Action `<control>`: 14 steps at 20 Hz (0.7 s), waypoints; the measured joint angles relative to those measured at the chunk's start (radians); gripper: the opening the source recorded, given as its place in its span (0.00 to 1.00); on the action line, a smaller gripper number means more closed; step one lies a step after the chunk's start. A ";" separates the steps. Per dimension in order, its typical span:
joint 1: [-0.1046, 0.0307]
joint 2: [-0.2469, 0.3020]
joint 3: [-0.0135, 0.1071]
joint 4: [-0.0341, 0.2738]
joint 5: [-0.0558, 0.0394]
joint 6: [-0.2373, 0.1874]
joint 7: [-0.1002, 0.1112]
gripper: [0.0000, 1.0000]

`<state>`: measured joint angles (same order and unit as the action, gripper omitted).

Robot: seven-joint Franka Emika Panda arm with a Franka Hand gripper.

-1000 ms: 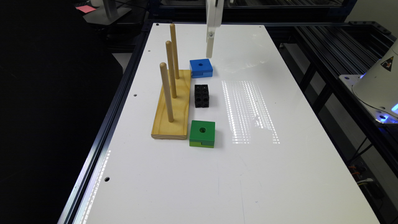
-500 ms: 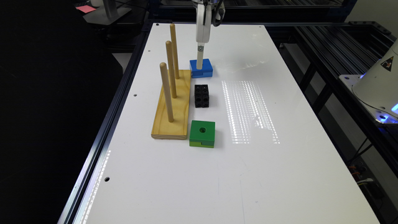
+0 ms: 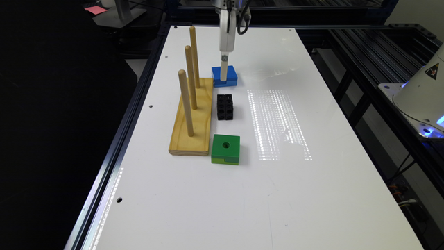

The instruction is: Pick up blue block.

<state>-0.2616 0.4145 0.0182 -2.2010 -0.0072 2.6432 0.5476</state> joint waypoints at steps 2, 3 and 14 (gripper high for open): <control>0.000 0.004 0.001 0.001 0.0000 0.002 0.000 1.00; 0.000 0.004 0.002 0.001 0.0001 0.002 0.000 1.00; 0.000 0.053 0.008 0.005 0.0000 0.044 0.002 1.00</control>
<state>-0.2614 0.4676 0.0265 -2.1960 -0.0072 2.6870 0.5492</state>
